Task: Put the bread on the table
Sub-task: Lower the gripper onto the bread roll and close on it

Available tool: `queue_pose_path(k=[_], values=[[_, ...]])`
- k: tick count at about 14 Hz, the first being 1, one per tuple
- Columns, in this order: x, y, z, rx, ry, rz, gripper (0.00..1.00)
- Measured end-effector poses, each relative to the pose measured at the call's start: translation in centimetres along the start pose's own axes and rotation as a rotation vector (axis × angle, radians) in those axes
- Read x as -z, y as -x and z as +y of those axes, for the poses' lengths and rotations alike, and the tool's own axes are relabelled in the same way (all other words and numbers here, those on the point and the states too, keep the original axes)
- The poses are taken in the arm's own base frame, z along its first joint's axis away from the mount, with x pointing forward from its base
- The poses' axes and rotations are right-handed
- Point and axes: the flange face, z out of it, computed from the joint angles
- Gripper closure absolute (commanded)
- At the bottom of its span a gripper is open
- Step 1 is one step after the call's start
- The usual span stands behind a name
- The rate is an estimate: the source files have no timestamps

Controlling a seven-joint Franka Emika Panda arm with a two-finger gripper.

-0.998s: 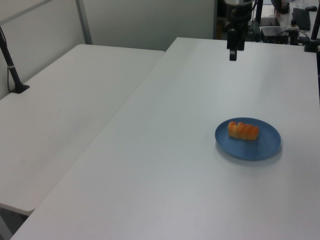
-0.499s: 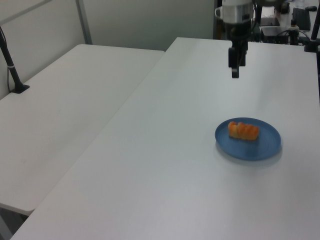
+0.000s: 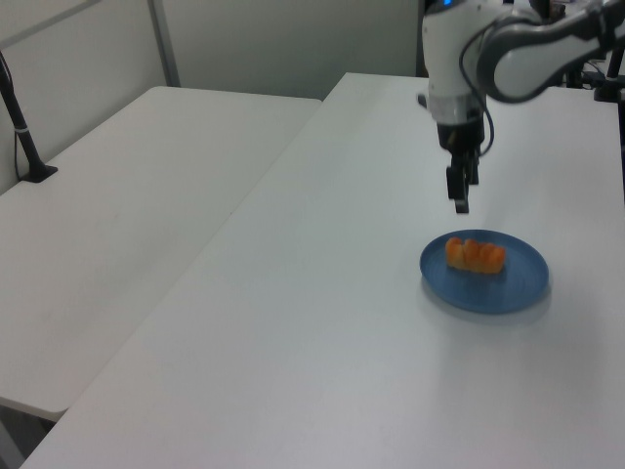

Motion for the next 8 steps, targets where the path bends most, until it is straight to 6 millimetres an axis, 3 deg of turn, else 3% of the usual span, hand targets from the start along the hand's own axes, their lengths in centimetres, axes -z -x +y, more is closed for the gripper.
queue_pose_path(k=[4, 8], values=[[-3.8, 0.3, -1.7, 0.015, 0.031, -0.021, 0.00], [-5.9, 0.4, -3.4, -0.013, 0.068, -0.014, 0.01]])
